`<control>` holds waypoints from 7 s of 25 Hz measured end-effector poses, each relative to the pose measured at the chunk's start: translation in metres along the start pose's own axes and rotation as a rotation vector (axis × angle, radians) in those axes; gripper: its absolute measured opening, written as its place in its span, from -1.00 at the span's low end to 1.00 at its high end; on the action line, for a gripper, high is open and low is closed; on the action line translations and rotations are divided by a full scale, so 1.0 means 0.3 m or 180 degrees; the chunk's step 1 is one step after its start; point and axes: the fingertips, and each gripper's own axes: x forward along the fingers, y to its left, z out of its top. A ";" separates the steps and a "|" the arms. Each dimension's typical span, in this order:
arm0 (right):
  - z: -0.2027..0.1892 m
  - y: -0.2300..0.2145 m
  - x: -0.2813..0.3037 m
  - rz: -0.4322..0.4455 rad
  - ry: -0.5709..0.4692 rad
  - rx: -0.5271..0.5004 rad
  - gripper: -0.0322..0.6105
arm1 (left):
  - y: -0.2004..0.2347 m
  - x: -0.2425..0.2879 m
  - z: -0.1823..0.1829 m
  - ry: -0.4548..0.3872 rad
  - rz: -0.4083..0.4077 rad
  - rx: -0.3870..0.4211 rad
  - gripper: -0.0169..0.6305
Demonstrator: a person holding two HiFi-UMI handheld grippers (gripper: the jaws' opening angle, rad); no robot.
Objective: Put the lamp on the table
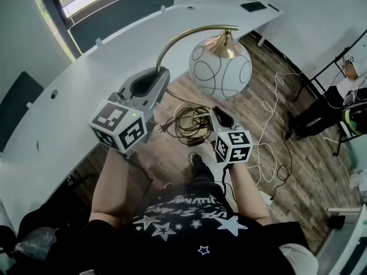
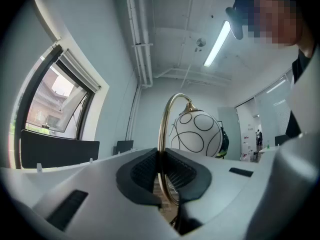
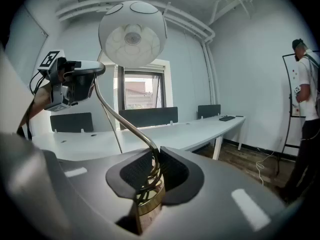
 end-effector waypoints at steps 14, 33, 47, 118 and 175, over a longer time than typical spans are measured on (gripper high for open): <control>0.025 0.031 -0.029 -0.0079 0.0003 -0.0114 -0.76 | 0.004 -0.034 0.027 -0.0026 0.0044 0.0028 -0.85; -0.053 -0.027 0.015 -0.0033 -0.0067 0.0027 -0.76 | -0.020 0.027 -0.046 0.0015 -0.0013 0.0052 -0.85; 0.124 -0.402 0.293 0.0104 0.0024 0.0074 -0.76 | 0.127 0.486 -0.014 0.0167 0.0194 -0.0018 -0.85; 0.422 -1.042 1.317 0.0123 0.0135 0.0001 -0.76 | 0.873 1.442 -0.086 0.0137 0.0119 0.0064 -0.85; 0.631 -1.634 2.612 0.1416 0.0637 -0.0302 -0.76 | 1.629 2.331 -0.314 0.0672 0.1641 0.0239 -0.85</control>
